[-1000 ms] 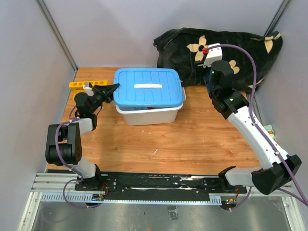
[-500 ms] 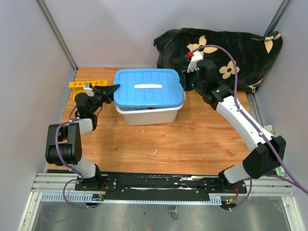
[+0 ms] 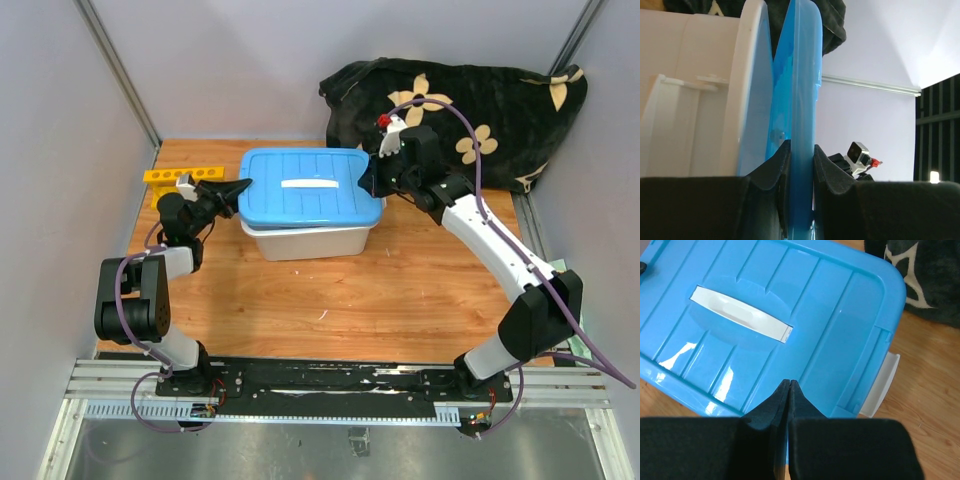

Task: Organize the chemistry lab equipment
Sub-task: Close the lid of the storage box.

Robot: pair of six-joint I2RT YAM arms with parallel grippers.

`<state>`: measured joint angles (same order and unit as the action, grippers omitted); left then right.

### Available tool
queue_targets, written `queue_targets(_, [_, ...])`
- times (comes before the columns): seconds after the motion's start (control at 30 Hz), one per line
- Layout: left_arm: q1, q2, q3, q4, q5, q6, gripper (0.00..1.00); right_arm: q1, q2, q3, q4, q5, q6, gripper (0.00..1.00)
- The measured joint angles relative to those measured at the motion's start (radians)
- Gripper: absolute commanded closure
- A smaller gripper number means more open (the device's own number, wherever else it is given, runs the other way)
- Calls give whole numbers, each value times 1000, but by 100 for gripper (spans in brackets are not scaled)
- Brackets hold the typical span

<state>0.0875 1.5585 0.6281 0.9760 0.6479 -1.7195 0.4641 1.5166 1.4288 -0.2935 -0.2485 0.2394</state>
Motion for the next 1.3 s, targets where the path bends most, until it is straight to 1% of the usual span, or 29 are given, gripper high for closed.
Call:
queue_targets(0.1, [0, -4, 0, -23, 0, 14, 87, 0, 10, -1, -5, -14, 0, 100])
queue_targets(0.13, [0, -7, 0, -32, 0, 18, 83, 0, 13, -1, -7, -14, 0, 99])
queue_targets(0.2, [0, -20, 0, -51, -1, 31, 69, 0, 16, -2, -10, -16, 0, 99])
queue_targets(0.27, [0, -30, 0, -63, -2, 42, 63, 0, 16, -2, -12, -18, 0, 100])
queue_targets(0.33, [1, -42, 0, -78, -3, 55, 51, 0, 17, -2, -12, -20, 0, 99])
queue_targets(0.4, [2, -48, 0, -93, -5, 67, 49, 0, 18, -2, -12, -21, 0, 99])
queue_targets(0.47, [3, -52, 0, -97, -7, 71, 44, 0, 21, -2, -12, -21, 0, 99])
queue_targets(0.63, [16, -68, 0, -121, -9, 89, 43, 0, 29, -2, -13, -23, 0, 99])
queue_targets(0.73, [18, -76, 15, -161, -8, 114, 43, 0, 33, -2, -13, -30, 0, 99])
queue_targets(0.9, [19, -82, 104, -303, 1, 199, 43, 0, 42, -2, -13, -40, 0, 99])
queue_targets(1.07, [21, -106, 222, -490, 0, 332, 43, 0, 47, -2, -12, -44, 0, 99])
queue_targets(1.3, [22, -138, 304, -690, -14, 480, 43, 0, 53, -2, -11, -58, 0, 99])
